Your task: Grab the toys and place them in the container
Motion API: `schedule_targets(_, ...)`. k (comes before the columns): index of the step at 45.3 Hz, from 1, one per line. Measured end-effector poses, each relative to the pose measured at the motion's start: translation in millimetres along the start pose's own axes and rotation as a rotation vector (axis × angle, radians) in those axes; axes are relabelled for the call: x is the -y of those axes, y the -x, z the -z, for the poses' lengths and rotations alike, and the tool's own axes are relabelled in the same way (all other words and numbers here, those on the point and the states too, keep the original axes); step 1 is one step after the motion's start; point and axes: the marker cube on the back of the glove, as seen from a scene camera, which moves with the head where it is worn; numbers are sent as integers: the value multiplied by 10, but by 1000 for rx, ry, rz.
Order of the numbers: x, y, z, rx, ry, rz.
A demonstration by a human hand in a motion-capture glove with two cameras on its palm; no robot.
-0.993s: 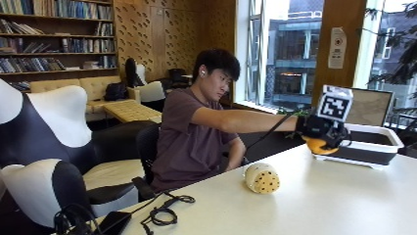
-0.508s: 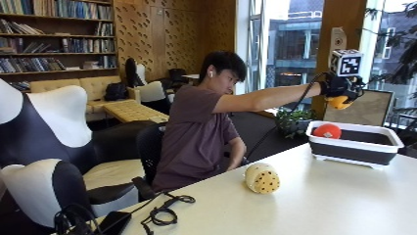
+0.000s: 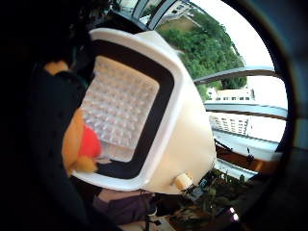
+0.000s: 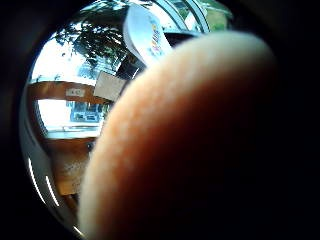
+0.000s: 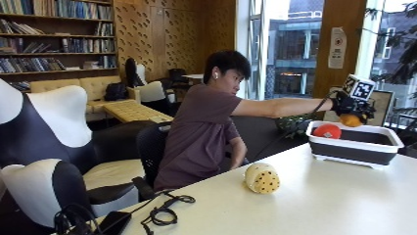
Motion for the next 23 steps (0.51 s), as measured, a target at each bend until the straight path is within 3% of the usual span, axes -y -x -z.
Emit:
schedule_targets(3, -42, 35, -92, 107, 85, 127)
schedule_targets(7, -100, -41, -68, 118, 60, 153)
schedule_targets(16, -422, -253, 411, 56, -26, 135)
schedule_targets(23, -980, -749, 945, -16, -113, 74)
